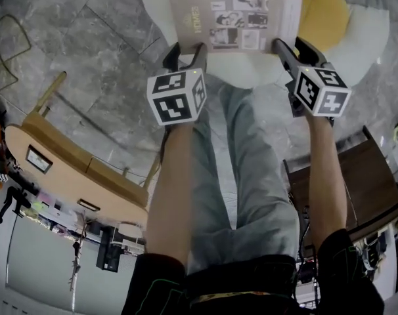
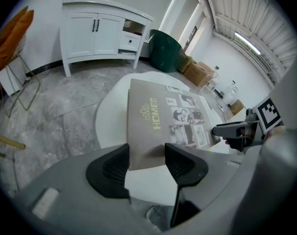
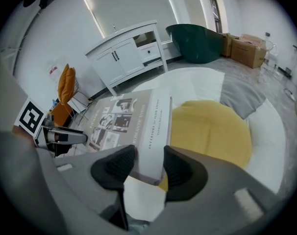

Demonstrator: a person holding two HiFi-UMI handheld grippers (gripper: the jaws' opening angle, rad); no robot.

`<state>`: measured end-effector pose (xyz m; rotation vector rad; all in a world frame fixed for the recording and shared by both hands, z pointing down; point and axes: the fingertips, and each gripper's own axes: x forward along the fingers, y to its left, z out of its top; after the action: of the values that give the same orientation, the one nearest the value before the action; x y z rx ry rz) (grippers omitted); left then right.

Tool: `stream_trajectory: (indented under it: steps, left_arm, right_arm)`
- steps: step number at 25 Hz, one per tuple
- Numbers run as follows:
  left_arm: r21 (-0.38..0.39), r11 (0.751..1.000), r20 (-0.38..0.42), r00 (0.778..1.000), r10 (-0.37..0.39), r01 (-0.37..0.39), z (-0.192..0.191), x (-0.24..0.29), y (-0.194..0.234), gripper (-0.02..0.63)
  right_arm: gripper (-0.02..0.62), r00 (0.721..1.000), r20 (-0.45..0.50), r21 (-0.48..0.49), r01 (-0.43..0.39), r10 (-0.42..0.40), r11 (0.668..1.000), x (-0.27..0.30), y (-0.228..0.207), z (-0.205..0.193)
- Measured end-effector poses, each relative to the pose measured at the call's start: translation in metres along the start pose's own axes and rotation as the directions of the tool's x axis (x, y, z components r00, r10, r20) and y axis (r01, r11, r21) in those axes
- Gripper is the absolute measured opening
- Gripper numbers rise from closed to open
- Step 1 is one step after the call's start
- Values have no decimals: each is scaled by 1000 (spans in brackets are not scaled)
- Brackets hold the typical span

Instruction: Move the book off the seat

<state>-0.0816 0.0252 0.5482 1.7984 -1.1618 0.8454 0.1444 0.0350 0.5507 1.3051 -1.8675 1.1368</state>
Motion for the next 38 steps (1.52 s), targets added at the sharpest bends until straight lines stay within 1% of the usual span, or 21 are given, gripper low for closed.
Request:
stream_trajectory:
  steps: [6, 13, 17, 19, 22, 24, 26, 29, 31, 32, 34, 35, 36, 38]
  left_arm:
    - [-97, 994, 52, 997, 56, -51, -5, -18, -13, 224]
    - [-209, 974, 104, 988, 112, -88, -8, -36, -26, 224]
    - [-237, 964, 133, 979, 154, -120, -7, -53, -33, 224]
    - [-226, 967, 137, 979, 153, -120, -9, -49, -32, 224]
    - [-146, 986, 136, 986, 96, -76, -3, -34, -22, 224]
    - [-136, 988, 142, 986, 86, -67, -1, -33, -19, 224]
    - [-169, 982, 153, 982, 113, -87, -5, -38, -22, 224]
    - [-242, 962, 173, 970, 173, -128, -13, -41, -32, 224]
    - [-270, 954, 178, 967, 185, -133, -16, -37, -38, 224]
    - [-257, 958, 174, 969, 174, -126, -14, -35, -37, 224]
    - [-175, 979, 158, 979, 130, -101, -6, -32, -25, 224]
    - [-139, 986, 150, 982, 115, -94, -2, -32, -19, 225]
    - [-124, 988, 145, 983, 113, -95, -1, -32, -16, 225]
    - [-144, 983, 144, 980, 138, -117, -4, -35, -19, 225]
  right_arm:
    - [190, 998, -15, -110, -59, 57, 992, -12, -1, 19]
    - [190, 993, -27, -226, -117, 114, 967, -21, 1, 43]
    - [190, 989, -26, -265, -149, 148, 953, -31, 7, 52]
    - [190, 989, -18, -259, -146, 147, 955, -28, 5, 48]
    - [190, 995, 30, -198, -88, 96, 976, -22, 2, 37]
    - [190, 995, 40, -195, -78, 88, 978, -22, 3, 37]
    - [190, 993, 30, -232, -100, 110, 968, -24, 5, 41]
    - [190, 989, 14, -298, -136, 147, 945, -23, 1, 50]
    - [190, 988, 12, -317, -143, 155, 938, -21, -4, 53]
    - [190, 988, 21, -303, -137, 150, 943, -20, -6, 51]
    - [190, 991, 58, -229, -105, 121, 968, -18, -2, 41]
    - [190, 991, 74, -194, -93, 109, 977, -17, 1, 36]
    - [190, 991, 82, -176, -89, 105, 980, -16, 3, 33]
    - [190, 990, 78, -184, -102, 118, 978, -17, 2, 33]
